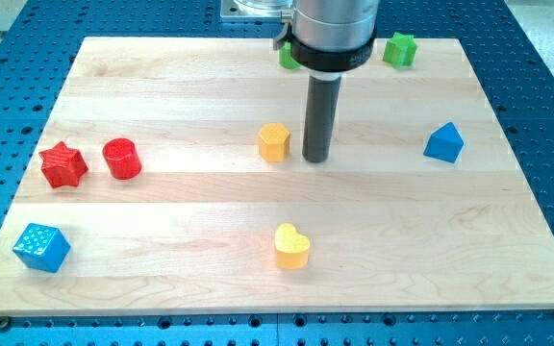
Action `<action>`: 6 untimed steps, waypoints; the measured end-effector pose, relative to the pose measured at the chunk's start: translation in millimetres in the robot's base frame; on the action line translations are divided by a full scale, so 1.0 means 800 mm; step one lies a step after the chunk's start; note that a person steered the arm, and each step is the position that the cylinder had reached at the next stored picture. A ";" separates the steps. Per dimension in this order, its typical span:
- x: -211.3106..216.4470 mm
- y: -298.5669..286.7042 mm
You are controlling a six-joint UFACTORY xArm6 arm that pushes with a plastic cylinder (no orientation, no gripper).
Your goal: Place the hexagon right side of the red circle
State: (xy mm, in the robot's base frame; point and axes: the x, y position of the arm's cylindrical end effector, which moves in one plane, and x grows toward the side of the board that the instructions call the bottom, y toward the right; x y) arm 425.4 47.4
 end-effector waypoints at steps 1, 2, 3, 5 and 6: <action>-0.015 -0.013; -0.016 -0.080; -0.008 -0.157; -0.001 -0.226; 0.000 -0.226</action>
